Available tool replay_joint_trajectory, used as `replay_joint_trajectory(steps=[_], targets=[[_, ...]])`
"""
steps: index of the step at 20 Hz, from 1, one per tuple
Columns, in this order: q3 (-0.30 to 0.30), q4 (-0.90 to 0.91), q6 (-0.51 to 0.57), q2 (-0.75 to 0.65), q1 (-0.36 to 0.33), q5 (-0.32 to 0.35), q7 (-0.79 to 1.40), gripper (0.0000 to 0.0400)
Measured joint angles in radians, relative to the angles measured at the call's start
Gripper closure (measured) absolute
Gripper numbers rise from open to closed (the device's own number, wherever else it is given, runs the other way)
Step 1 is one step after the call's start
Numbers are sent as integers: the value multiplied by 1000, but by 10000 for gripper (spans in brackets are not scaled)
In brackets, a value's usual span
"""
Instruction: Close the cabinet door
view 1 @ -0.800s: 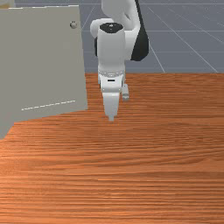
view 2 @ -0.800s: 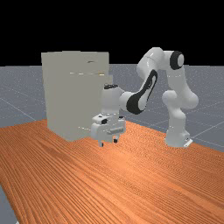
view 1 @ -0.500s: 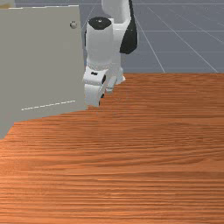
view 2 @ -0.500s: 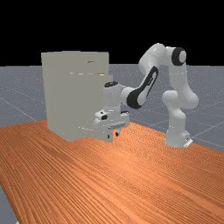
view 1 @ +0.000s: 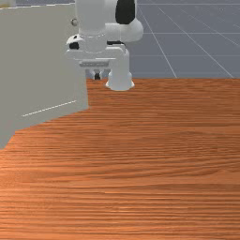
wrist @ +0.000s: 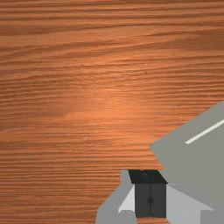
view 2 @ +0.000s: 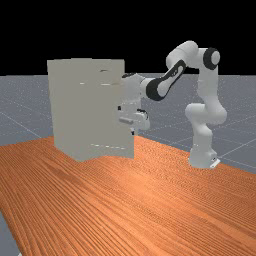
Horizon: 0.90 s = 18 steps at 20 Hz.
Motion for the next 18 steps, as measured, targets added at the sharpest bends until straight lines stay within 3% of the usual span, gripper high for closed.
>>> replay_joint_trajectory(steps=[10,16,18], targets=[[-90,-5,-2,-8,73,1,40,400],[-221,-13,-5,-16,161,-4,29,400],[-287,-9,-4,-14,157,-6,12,400]])
